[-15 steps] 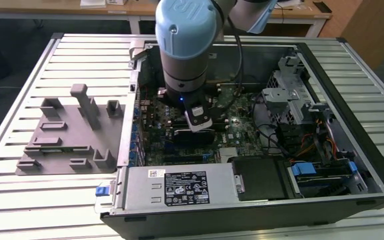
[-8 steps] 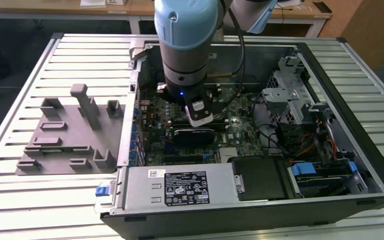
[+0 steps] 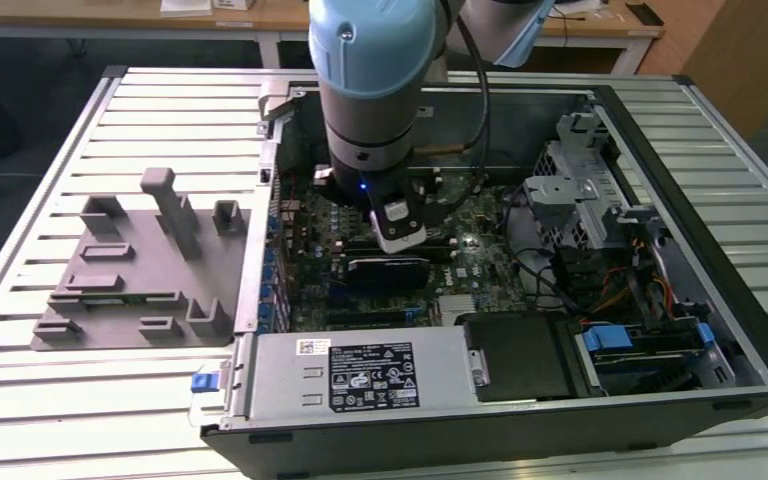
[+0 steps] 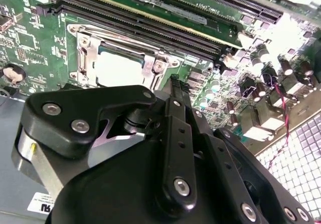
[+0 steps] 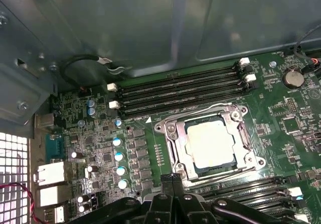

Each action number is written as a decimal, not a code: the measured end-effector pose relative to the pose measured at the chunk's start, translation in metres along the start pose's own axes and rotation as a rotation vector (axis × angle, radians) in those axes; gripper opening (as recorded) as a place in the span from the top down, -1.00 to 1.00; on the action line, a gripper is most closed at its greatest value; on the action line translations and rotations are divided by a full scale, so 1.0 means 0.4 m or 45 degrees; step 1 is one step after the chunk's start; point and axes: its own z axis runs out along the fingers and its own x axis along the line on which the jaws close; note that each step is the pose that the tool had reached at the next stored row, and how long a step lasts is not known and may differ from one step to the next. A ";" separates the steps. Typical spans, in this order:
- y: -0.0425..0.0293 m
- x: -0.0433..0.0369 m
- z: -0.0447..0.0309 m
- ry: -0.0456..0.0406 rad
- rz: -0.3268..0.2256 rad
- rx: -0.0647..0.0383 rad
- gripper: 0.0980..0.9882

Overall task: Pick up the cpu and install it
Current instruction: 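Install the second cpu locking lever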

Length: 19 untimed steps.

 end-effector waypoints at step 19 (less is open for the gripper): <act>0.042 -0.040 0.013 -0.018 -0.001 0.081 0.98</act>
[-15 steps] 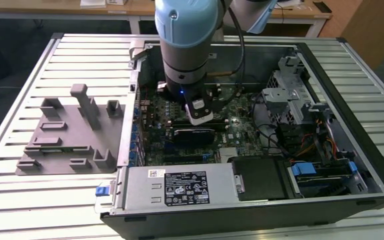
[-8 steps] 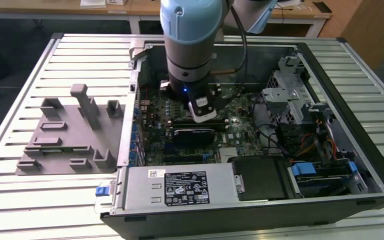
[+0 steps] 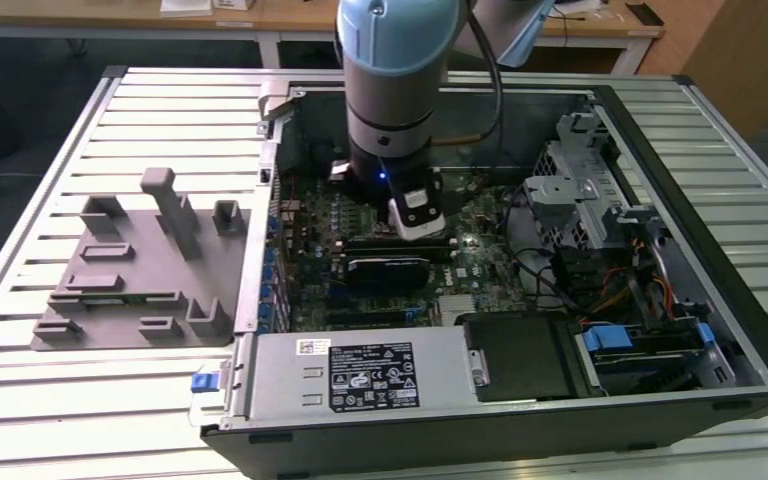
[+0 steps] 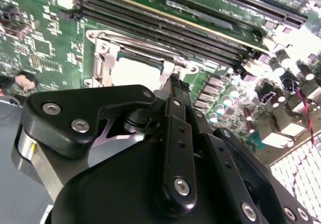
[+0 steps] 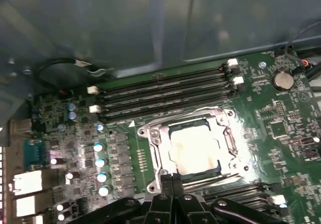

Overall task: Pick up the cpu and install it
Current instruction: 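Install the second cpu locking lever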

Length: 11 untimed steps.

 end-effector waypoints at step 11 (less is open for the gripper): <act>0.025 -0.041 0.006 -0.020 -0.002 0.090 0.98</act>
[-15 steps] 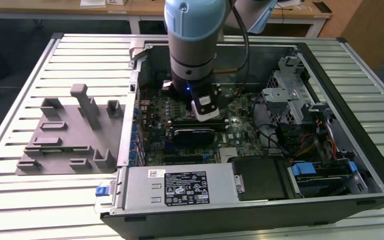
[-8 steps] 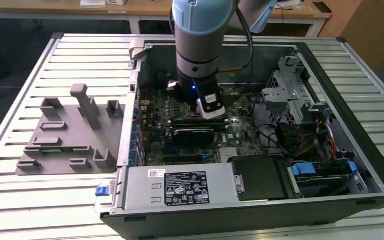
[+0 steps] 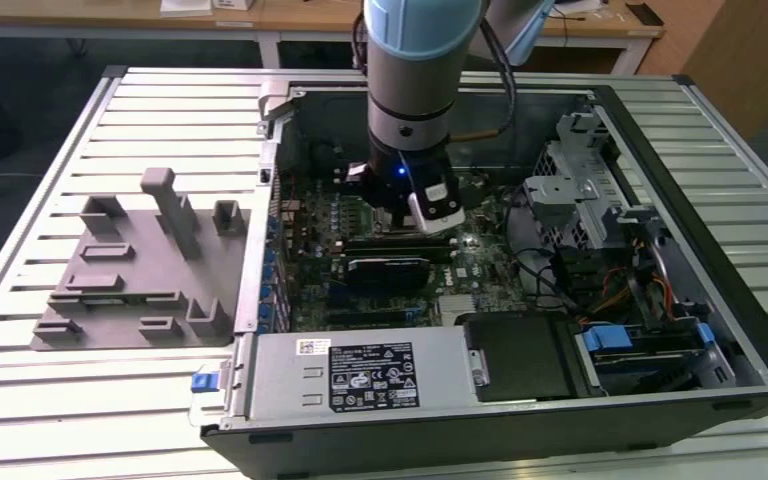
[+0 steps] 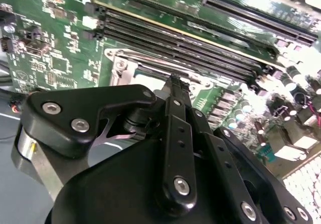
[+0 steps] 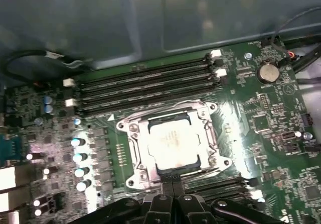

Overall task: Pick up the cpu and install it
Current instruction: 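Install the second cpu locking lever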

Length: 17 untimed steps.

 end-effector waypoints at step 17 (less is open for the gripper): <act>0.087 -0.012 0.026 -0.003 0.000 0.085 0.98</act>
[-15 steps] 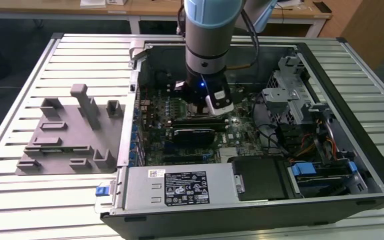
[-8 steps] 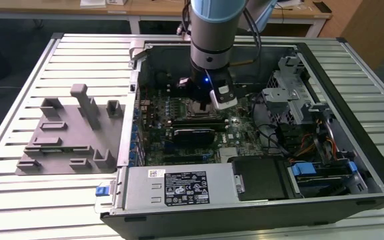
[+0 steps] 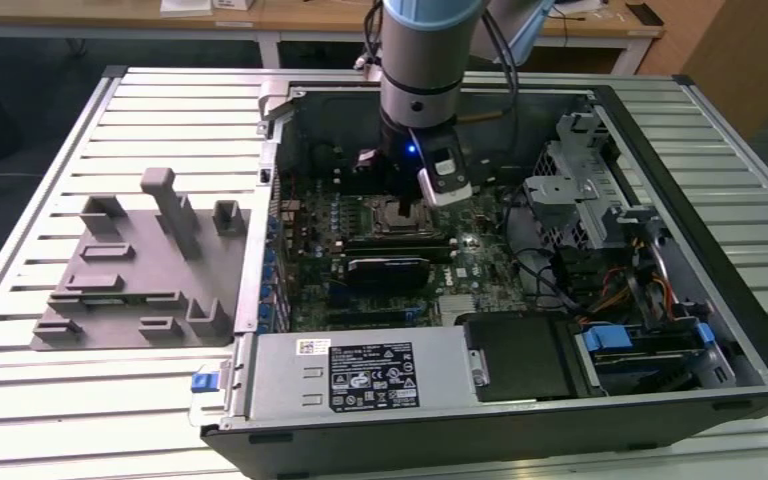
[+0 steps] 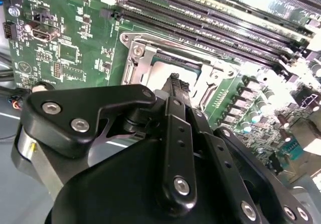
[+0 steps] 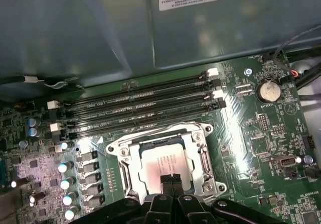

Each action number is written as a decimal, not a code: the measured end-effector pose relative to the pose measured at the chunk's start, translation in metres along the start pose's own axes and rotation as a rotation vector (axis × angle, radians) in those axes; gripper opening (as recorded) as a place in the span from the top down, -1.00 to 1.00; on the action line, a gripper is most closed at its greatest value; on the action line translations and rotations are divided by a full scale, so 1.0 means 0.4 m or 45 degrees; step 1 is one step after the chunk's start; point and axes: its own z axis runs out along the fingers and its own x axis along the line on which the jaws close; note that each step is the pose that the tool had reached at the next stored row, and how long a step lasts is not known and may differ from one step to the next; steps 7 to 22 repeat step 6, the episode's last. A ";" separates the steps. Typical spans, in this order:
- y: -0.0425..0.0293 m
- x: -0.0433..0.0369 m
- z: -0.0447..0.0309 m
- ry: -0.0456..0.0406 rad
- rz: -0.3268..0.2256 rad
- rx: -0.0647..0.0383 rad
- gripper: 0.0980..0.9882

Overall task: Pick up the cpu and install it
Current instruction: 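Install the second cpu locking lever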

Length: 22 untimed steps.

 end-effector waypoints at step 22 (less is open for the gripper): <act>0.002 0.001 0.000 0.000 0.000 0.002 0.98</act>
